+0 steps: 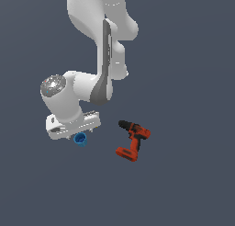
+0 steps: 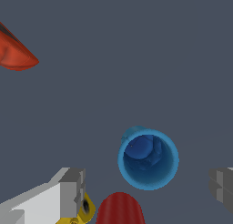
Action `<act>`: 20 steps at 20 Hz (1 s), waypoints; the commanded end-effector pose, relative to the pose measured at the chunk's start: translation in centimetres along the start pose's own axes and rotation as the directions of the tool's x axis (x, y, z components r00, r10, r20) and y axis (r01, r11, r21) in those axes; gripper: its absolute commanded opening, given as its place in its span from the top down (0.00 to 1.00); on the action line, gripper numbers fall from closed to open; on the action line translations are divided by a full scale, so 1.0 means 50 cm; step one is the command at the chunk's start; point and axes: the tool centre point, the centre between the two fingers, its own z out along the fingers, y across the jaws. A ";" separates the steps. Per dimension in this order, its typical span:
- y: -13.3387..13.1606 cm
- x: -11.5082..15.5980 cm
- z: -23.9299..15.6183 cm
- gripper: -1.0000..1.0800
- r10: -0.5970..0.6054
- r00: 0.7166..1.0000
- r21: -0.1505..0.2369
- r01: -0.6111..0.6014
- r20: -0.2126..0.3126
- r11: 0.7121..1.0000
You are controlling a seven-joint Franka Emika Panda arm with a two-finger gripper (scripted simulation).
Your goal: Pick up a designated object from a clutter of objects.
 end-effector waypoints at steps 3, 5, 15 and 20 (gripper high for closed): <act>0.016 -0.007 0.030 0.04 -0.032 0.999 -0.002 0.032 0.002 0.999; 0.020 -0.009 0.037 0.04 -0.039 0.999 -0.002 0.039 0.002 0.999; 0.021 -0.011 0.067 0.04 -0.040 0.999 -0.002 0.040 0.003 0.999; 0.021 -0.013 0.120 0.04 -0.042 0.999 -0.002 0.042 0.003 0.999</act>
